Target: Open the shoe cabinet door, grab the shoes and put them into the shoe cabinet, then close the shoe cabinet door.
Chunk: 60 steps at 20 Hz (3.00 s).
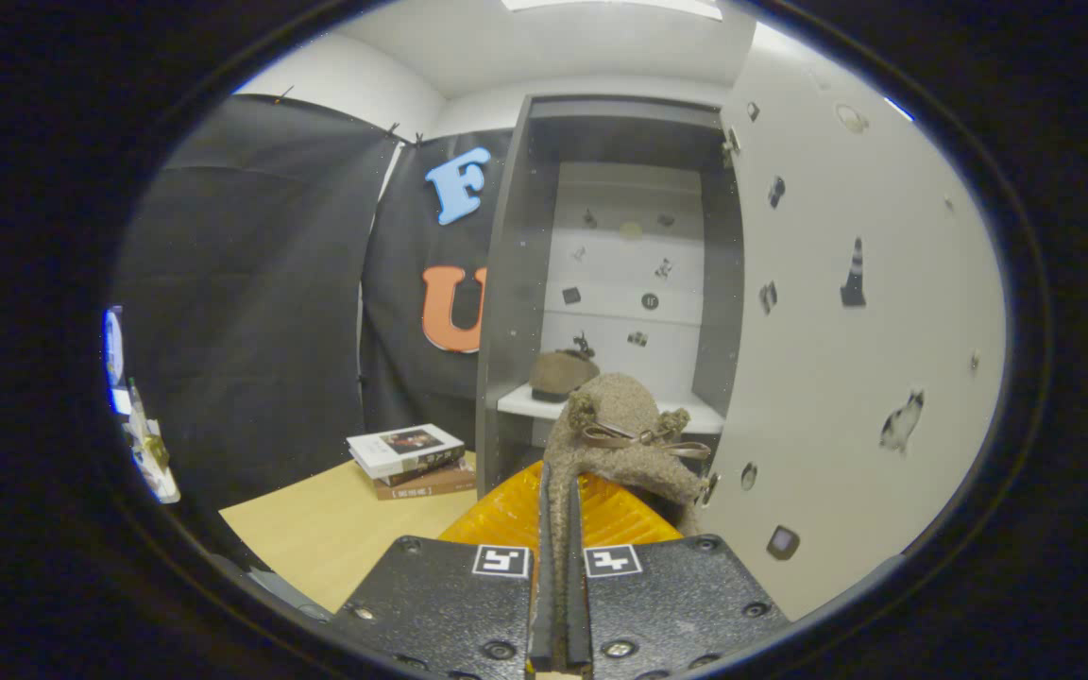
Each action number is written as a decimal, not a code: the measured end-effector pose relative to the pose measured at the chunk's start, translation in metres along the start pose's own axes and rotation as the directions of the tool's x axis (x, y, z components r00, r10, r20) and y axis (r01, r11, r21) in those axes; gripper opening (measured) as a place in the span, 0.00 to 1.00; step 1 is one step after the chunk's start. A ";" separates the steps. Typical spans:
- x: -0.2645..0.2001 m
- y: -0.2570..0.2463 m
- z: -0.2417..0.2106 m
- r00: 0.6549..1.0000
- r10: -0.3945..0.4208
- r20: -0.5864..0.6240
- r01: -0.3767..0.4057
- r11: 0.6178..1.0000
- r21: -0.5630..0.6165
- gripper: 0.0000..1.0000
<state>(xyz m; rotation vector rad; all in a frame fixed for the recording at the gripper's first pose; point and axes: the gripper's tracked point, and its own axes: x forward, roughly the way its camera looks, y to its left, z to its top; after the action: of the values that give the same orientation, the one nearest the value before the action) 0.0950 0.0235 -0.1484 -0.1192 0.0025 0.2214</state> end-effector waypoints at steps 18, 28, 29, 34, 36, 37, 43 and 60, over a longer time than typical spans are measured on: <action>0.146 -0.050 0.164 0.973 -0.202 0.108 0.219 0.957 -0.191 0.09; 0.291 -0.106 0.101 0.973 -0.229 -0.020 0.220 0.953 -0.208 0.09; 0.304 -0.116 0.093 0.972 -0.232 -0.032 0.221 0.953 -0.205 0.10; 0.354 -0.138 0.050 0.961 -0.260 -0.092 0.238 0.951 -0.196 0.11; 0.366 -0.140 0.041 0.964 -0.242 -0.111 0.225 0.963 -0.147 0.11; 0.371 -0.138 0.036 0.968 -0.223 -0.117 0.209 0.970 -0.120 0.11; 0.390 -0.129 0.018 0.973 -0.187 -0.136 0.186 0.982 -0.020 0.13; 0.243 -0.066 0.083 0.979 -0.192 -0.072 0.194 0.981 0.023 1.00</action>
<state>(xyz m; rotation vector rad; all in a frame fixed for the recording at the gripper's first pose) 0.3456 0.0231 -0.0620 -0.0969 0.0629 0.0233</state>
